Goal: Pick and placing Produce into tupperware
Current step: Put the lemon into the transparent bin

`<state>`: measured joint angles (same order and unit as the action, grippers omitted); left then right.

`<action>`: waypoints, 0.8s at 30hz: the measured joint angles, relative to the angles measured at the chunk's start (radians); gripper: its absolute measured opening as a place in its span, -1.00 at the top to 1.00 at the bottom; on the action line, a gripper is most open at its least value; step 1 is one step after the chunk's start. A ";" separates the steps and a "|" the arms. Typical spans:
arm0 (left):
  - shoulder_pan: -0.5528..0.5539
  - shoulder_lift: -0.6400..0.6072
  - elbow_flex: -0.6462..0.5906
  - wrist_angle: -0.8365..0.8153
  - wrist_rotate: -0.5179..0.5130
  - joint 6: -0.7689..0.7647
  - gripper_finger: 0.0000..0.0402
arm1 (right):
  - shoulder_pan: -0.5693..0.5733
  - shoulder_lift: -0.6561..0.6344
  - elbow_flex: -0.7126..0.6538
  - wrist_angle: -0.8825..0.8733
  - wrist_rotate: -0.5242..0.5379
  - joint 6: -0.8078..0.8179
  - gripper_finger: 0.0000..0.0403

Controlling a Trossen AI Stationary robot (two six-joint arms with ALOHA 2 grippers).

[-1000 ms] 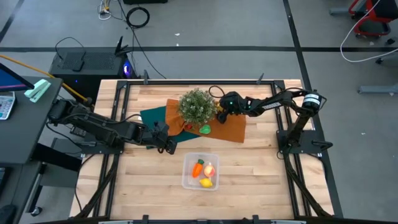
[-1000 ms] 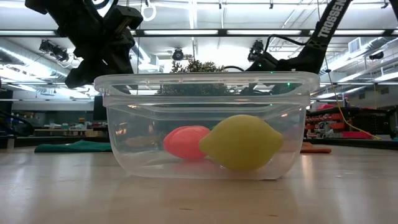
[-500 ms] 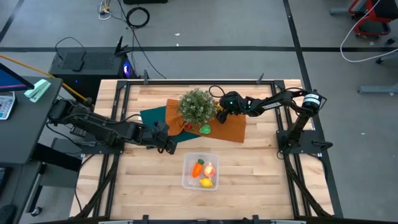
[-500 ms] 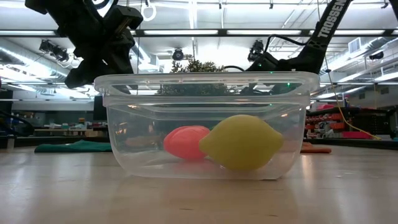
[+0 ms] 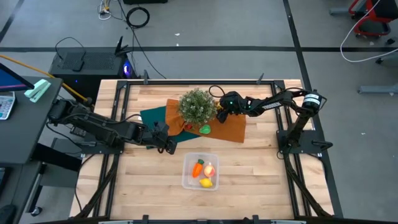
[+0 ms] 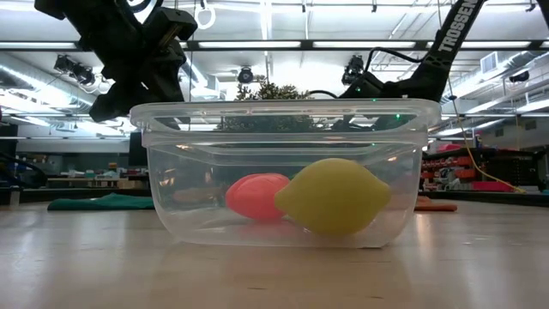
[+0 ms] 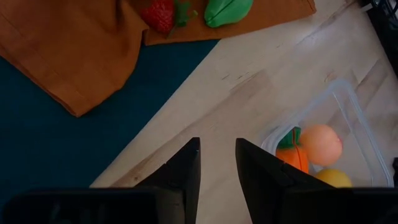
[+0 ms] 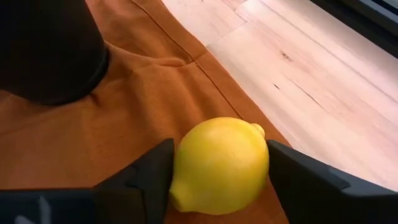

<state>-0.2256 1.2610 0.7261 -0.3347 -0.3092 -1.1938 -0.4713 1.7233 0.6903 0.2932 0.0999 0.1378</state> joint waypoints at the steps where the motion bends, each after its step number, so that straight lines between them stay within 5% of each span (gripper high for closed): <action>1: 0.000 0.000 0.000 0.000 0.000 0.000 0.47 | 0.000 0.000 0.000 0.000 0.002 0.000 -0.04; 24: 0.000 0.000 0.000 -0.013 0.000 0.001 0.47 | 0.000 0.000 0.001 -0.001 0.005 0.026 0.07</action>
<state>-0.2258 1.2610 0.7261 -0.3481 -0.3092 -1.1927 -0.4713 1.7229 0.6914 0.2924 0.1047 0.1642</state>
